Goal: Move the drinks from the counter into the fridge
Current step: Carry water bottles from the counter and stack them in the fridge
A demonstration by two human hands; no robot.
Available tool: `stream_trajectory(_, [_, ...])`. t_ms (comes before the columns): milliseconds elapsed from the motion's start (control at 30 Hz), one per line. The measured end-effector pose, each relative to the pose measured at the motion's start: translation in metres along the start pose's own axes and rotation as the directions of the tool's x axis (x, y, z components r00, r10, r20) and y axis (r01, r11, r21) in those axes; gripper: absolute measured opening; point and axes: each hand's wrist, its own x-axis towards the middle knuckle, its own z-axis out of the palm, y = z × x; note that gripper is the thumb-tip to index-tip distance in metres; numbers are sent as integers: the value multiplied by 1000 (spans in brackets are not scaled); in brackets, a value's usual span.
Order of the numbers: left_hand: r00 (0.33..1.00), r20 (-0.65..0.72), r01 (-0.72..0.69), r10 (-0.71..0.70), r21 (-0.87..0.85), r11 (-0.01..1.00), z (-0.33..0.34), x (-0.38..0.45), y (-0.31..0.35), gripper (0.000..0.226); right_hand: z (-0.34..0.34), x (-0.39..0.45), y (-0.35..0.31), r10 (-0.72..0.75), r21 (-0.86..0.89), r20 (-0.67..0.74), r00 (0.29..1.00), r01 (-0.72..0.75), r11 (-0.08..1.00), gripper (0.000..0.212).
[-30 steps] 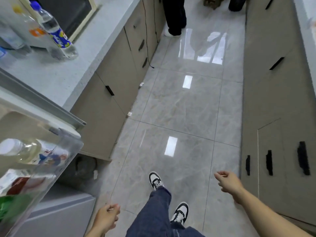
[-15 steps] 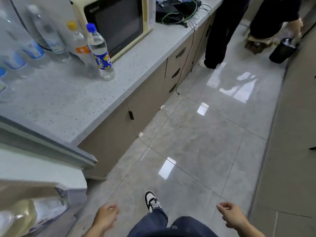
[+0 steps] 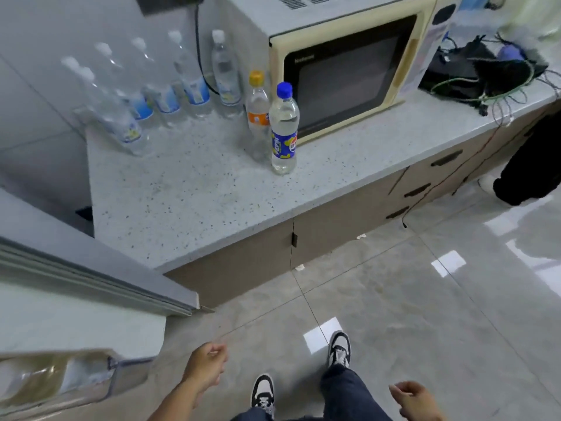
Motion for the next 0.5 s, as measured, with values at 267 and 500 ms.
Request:
stream_trajectory(267, [974, -208, 47, -87, -191, 980, 37, -35, 16, 9, -37, 93, -136, -223, -128, 182, 958, 248, 960, 16])
stream_trajectory(500, [936, -347, -67, -61, -345, 936, 66, -57, 75, 5, -18, 67, -254, -420, -112, 402, 814, 499, 859, 15])
